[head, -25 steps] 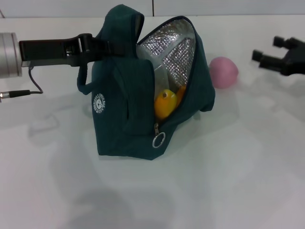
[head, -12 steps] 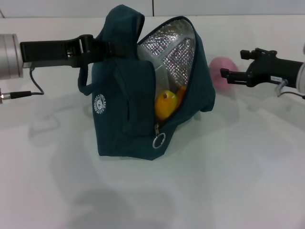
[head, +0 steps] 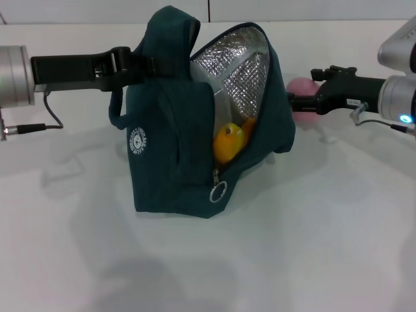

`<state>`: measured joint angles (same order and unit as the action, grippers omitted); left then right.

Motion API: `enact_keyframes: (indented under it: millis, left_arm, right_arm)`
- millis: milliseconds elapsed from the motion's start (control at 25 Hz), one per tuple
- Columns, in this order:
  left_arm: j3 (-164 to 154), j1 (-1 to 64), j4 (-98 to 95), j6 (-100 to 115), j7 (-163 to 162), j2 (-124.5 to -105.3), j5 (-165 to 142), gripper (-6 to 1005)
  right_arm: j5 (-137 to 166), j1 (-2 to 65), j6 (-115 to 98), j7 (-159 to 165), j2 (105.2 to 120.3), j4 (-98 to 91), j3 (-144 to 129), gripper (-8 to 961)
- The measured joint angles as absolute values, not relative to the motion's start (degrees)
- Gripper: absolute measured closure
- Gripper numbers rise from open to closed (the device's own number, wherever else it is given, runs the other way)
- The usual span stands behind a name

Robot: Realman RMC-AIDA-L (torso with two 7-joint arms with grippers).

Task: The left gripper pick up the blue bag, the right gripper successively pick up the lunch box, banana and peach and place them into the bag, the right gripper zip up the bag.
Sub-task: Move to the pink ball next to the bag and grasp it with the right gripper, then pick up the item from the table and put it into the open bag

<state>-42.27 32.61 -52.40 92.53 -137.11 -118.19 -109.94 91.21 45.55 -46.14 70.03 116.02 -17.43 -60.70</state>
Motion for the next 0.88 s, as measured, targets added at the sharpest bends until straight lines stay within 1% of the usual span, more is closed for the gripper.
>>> enact_keyframes:
  millis: [360, 520, 800, 880]
  left_arm:
    - [-42.27, 33.05, -52.38, 92.47, -137.11, -118.23, -109.94, 950]
    - [-42.27, 33.05, -52.29, 92.45, -137.11, -118.22, -109.94, 950]
    - [-42.27, 32.70, -52.29, 92.45, -137.11, -118.17, -109.94, 951]
    - [-42.27, 32.55, -52.29, 92.45, -137.11, -118.11, -109.94, 951]
  right_arm:
    - [91.23, 46.20, -44.57, 70.09, 116.07, -15.48, -60.81, 115]
    - [91.23, 46.24, -44.29, 70.31, 116.10, -15.45, -60.82, 134]
    - [91.22, 46.02, -44.53, 70.31, 116.19, -16.18, -60.70, 350]
    - [90.68, 45.76, -44.79, 70.40, 116.19, -16.64, -60.64, 426]
